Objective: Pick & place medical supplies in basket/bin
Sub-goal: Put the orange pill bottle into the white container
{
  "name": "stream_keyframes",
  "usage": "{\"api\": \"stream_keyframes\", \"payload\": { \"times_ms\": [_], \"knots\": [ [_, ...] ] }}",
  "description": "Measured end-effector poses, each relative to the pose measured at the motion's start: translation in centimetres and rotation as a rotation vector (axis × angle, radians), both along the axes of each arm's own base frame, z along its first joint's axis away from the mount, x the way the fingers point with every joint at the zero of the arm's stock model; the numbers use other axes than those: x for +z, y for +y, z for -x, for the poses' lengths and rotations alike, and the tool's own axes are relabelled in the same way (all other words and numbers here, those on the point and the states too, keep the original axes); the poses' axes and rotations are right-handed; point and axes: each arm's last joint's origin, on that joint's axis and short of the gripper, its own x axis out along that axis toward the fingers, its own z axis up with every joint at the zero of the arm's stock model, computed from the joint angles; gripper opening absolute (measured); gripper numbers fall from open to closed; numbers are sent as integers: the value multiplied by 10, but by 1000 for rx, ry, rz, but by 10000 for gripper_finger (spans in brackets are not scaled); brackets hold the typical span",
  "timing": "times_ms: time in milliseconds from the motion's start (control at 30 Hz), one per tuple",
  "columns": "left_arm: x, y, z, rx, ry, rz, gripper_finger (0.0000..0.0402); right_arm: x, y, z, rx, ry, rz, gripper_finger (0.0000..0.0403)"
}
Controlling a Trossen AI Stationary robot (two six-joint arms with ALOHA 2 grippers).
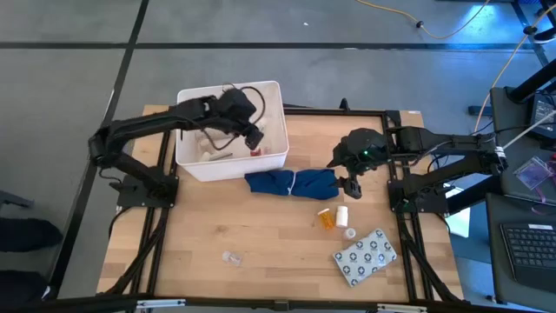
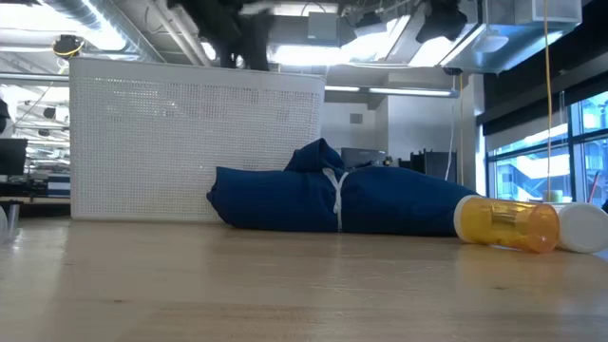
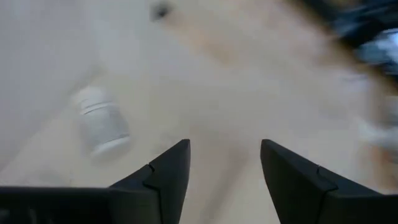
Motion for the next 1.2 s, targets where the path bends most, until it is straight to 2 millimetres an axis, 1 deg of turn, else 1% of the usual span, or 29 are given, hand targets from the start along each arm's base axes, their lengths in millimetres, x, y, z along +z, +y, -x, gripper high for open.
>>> {"api": "stream_keyframes", "payload": {
  "times_ms": [133, 267, 367, 467, 567, 633, 733, 900, 1033, 1200],
  "knots": [
    [30, -20, 14, -155, -156, 56, 174, -1, 0, 1, -34, 17, -35, 309],
    [48, -48, 19, -307, -260, 72, 166, -4, 1, -2, -123, 51, -114, 309],
    [55, -69, 17, -403, -305, 69, 165, -11, 1, -7, -189, 105, -165, 309],
    [57, -90, 13, -486, -329, 70, 167, -23, 4, -13, -217, 199, -198, 309],
    [59, -108, 10, -551, -349, 70, 168, -38, 10, -24, -200, 299, -210, 309],
    [60, -117, 10, -580, -352, 70, 168, -52, 16, -34, -187, 375, -222, 309],
    [59, -127, 9, -583, -343, 50, 168, -75, 24, -48, -214, 495, -251, 309],
    [59, -135, 10, -548, -333, 63, 165, -109, 30, -58, -256, 710, -240, 309],
    [59, -136, 10, -547, -333, 70, 164, -127, 37, -68, -253, 777, -265, 309],
    [59, -138, 10, -518, -334, 120, 164, -149, 44, -77, -247, 829, -246, 309]
  ]
}}
